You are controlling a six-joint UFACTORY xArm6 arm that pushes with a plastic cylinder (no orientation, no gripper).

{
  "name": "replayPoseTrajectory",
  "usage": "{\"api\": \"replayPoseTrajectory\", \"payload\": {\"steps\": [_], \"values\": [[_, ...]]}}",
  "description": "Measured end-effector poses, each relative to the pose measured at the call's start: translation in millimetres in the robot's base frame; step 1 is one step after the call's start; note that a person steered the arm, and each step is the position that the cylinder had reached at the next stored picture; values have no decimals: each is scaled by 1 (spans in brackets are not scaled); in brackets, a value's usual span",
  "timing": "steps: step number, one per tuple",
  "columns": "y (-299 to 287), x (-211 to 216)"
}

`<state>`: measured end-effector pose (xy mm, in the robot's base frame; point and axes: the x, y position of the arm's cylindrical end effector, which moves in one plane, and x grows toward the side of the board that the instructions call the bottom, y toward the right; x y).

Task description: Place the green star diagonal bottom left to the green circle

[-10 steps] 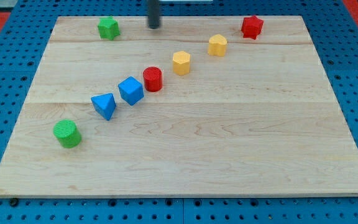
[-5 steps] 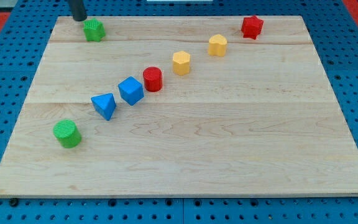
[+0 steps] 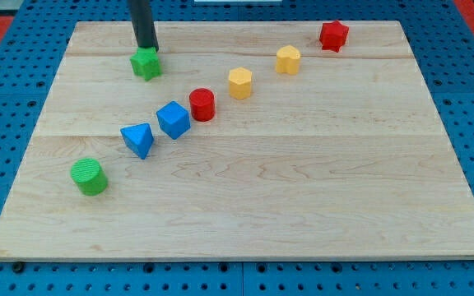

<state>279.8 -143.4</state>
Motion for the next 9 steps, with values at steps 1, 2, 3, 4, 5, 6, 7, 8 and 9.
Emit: {"api": "replayPoseTrajectory", "payload": {"steps": [1,2,3,4,5,6,7,8,9], "values": [[-26,43],[-18,69],[-5,45],[22,63],[-14,79],[-54,106],[-53,72],[-35,60],[0,94]]}}
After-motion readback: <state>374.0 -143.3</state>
